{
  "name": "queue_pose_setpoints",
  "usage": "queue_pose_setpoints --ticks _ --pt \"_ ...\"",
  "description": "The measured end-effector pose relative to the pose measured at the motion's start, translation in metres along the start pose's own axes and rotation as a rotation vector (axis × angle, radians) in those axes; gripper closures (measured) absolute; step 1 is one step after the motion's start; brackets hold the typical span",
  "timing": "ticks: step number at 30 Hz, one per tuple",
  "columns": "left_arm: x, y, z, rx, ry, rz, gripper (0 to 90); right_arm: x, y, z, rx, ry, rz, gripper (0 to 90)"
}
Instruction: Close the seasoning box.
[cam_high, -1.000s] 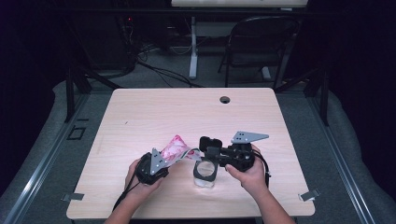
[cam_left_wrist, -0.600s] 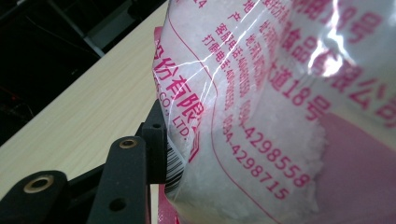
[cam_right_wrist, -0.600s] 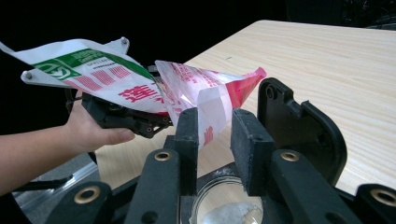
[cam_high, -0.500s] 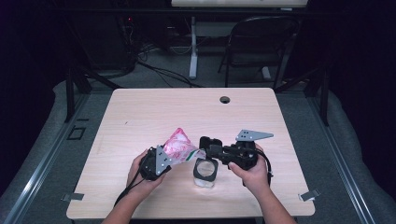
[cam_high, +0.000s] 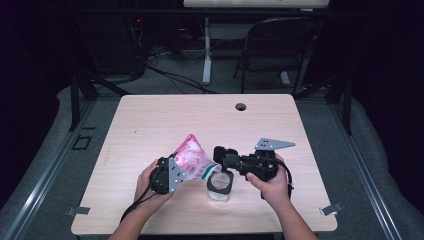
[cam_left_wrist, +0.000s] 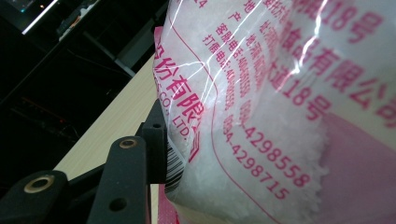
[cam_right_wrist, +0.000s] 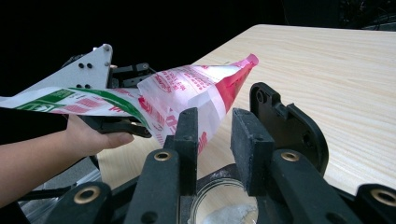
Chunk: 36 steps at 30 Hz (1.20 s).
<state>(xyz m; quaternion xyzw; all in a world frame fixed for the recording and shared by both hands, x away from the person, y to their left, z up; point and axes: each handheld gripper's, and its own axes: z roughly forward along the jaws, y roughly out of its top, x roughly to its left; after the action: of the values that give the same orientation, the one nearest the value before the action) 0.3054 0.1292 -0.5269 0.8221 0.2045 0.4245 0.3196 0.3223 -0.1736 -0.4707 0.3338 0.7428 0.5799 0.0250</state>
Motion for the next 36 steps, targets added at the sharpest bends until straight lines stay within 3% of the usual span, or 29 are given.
queue_pose_setpoints --ticks 14,26,36 --pt "-0.0057 -0.0021 -0.0013 0.026 0.016 0.038 55.7 0.0001 -0.0015 0.0014 0.008 -0.001 -0.001 71.7" --pt "-0.0072 -0.0061 0.0 0.04 0.019 0.037 55.7 -0.0008 -0.0026 0.0018 0.011 -0.007 0.0 71.2" --pt "-0.0082 -0.0066 -0.0008 0.048 0.042 0.069 55.7 0.0003 -0.0029 0.0031 0.028 -0.019 -0.016 70.4"
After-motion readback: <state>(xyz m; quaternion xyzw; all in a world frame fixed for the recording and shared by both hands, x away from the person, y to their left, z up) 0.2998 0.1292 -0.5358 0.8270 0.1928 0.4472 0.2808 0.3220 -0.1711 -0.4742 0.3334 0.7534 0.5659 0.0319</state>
